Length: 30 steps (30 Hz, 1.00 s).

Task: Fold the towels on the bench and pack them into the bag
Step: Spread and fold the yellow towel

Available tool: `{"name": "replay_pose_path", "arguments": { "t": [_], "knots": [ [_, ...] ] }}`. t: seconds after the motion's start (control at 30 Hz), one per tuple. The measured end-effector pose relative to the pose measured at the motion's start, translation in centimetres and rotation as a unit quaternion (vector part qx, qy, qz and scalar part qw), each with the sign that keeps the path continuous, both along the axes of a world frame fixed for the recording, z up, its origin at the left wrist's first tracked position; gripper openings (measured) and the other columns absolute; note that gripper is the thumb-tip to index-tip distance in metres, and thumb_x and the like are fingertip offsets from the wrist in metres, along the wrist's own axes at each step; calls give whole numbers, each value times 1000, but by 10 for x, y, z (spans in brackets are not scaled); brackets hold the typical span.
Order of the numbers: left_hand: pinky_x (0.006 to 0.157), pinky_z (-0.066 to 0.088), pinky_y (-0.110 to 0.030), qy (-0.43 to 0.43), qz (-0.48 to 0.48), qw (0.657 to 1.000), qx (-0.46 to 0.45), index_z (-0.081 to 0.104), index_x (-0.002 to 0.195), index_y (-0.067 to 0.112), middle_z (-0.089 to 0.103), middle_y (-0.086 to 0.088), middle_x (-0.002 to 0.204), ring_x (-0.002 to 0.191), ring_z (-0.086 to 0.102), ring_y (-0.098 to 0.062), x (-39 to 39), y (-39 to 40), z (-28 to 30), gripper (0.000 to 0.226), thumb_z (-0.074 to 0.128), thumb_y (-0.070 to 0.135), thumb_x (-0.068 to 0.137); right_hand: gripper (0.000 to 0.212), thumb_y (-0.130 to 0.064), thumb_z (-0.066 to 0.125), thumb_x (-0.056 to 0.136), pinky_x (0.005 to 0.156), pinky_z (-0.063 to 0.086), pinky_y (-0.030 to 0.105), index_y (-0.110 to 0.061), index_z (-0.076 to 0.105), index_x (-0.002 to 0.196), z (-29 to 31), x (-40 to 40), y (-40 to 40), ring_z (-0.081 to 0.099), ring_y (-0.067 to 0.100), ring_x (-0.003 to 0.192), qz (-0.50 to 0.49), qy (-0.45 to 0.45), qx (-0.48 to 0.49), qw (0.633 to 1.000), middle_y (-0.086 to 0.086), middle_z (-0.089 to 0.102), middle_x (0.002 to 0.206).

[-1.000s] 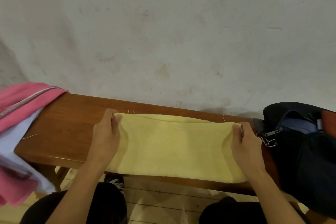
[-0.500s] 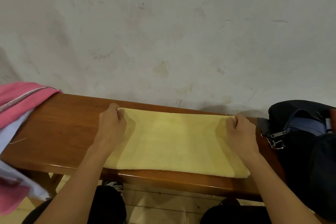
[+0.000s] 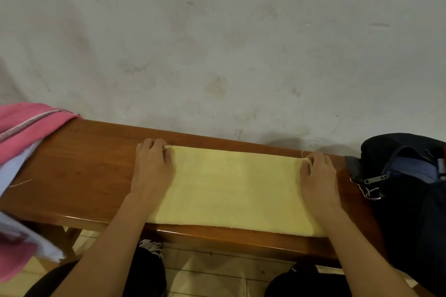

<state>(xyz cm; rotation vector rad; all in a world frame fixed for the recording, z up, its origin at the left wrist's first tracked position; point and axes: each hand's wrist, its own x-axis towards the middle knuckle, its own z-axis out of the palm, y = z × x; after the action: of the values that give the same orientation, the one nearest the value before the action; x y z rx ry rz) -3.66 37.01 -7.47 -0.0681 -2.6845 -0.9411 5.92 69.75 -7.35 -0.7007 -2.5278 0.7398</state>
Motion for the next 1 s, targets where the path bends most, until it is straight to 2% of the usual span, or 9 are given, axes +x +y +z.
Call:
{"name": "replay_pose_path", "arguments": {
  "t": [0.13, 0.27, 0.37, 0.5, 0.6, 0.73, 0.9, 1.0],
  "knots": [
    [81, 39, -27, 12, -10, 1000, -5, 62, 115, 13, 54, 0, 113, 102, 37, -7, 3, -1, 2, 20, 50, 21, 101, 5, -11, 48, 99, 73, 34, 34, -12, 53, 98, 0, 2, 3, 46, 23, 96, 5, -13, 4, 1000, 3, 51, 97],
    [79, 44, -29, 25, -8, 999, -19, 66, 121, 6, 58, -3, 108, 102, 44, -13, 4, -1, 1, 28, 53, 16, 99, 6, -11, 52, 97, 72, 42, 35, -17, 54, 98, 0, 3, 5, 49, 20, 94, 10, -3, 13, 1000, 0, 55, 97],
    [81, 47, -32, 48, -13, 998, -26, 67, 111, 4, 61, -7, 108, 102, 47, -17, 4, -1, 2, 21, 54, 14, 97, 5, -13, 54, 96, 73, 52, 44, -18, 54, 97, 1, 4, 7, 54, 21, 88, 8, 4, 19, 1000, 2, 58, 96],
    [76, 50, -34, 75, -26, 997, -7, 63, 102, 10, 60, -3, 99, 93, 50, -16, 6, 0, 8, 11, 53, 13, 98, 5, -16, 55, 96, 70, 54, 44, -21, 54, 96, 7, 7, 6, 56, 18, 83, -5, 31, 39, 999, -2, 57, 92],
    [70, 49, -26, 61, -37, 996, 47, 63, 104, 14, 62, 1, 98, 85, 57, -15, 6, -4, 10, 15, 49, 13, 100, 5, -18, 52, 96, 65, 52, 37, -21, 55, 99, 13, 8, 4, 56, 16, 79, -7, 69, 43, 997, -2, 57, 91],
    [76, 41, -17, 53, -19, 996, 70, 66, 112, 9, 64, -1, 104, 92, 58, -14, 5, -5, 12, 23, 46, 13, 102, 11, -9, 52, 95, 56, 40, 25, -15, 58, 102, 13, 5, 5, 53, 18, 79, 18, 89, 8, 996, 6, 58, 95],
    [60, 40, -16, 16, -7, 998, 63, 68, 90, 12, 65, 0, 81, 73, 59, -13, 4, -4, 15, 21, 49, 11, 99, 14, -3, 54, 94, 60, 36, 17, -5, 67, 98, 13, 3, 10, 53, 18, 82, 25, 67, 3, 997, 12, 62, 98],
    [65, 45, -22, -12, -19, 999, 32, 68, 89, 14, 65, -1, 89, 78, 58, -13, 1, -7, 10, 22, 49, 13, 100, 19, -2, 52, 95, 65, 37, 26, -4, 68, 104, 9, 4, 11, 53, 20, 85, 28, 24, 18, 999, 12, 61, 105]
  ]
}}
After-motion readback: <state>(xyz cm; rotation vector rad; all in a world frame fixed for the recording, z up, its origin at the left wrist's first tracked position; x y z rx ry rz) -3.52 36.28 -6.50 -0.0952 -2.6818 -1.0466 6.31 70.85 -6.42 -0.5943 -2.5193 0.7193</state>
